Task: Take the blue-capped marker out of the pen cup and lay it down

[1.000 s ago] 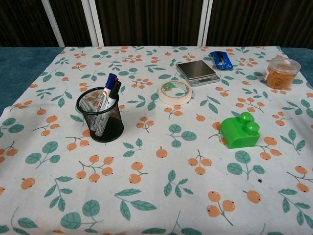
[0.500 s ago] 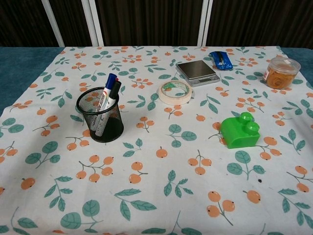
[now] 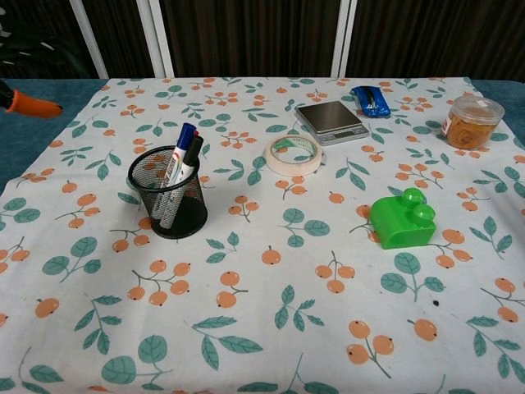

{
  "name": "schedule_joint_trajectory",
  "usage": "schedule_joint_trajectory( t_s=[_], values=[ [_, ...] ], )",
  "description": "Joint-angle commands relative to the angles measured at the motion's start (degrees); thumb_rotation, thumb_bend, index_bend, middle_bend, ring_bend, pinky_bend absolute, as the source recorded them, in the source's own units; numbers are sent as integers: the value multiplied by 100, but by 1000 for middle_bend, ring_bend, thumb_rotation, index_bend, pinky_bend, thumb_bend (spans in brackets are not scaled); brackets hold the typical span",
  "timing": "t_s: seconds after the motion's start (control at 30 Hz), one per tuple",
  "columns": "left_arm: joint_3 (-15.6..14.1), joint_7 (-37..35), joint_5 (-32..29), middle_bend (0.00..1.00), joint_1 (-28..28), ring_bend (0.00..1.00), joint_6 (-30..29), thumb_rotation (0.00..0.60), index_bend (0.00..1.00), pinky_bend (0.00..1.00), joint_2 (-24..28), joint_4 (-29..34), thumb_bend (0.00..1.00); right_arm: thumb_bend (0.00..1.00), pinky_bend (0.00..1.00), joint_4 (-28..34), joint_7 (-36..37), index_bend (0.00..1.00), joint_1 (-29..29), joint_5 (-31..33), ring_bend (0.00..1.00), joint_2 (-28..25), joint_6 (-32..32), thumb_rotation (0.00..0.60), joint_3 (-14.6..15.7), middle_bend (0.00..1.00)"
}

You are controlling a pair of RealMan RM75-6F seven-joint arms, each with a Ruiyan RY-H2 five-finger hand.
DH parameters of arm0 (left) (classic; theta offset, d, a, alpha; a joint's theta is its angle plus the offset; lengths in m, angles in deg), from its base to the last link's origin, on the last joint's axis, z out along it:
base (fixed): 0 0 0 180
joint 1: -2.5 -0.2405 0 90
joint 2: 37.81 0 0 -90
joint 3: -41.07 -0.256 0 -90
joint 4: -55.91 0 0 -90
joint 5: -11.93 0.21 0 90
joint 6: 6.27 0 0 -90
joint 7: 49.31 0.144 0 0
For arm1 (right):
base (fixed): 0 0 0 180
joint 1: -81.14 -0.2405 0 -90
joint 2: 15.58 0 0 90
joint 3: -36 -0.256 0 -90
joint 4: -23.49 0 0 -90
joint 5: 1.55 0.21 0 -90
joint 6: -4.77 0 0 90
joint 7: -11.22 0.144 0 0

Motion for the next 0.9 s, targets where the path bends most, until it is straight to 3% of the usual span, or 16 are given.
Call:
schedule_joint_trajectory(
  t_s=[0.03,0.37,0.57,0.9],
  values=[
    [33,410,-388,0,272,0,-15,600,303,0,-301,42,250,120,169,4,-5,75,-1,7,50,0,-5,600,-2,0],
    [8,1664,-1398,0,703,0,-841,600,332,0,-1215,196,241,119,169,21,21,75,1,14,50,-10,-11,600,-6,0],
    [165,1966,-1969,0,1018,0,-849,600,344,0,-1594,110,243,120,169,25,20,75,3,23,50,-12,-12,600,-9,0],
    [122,2074,-1840,0,1088,0,-1005,600,392,0,-1800,120,283,122,169,23,43,75,7,25,50,-20,-15,600,-8,0]
  ],
)
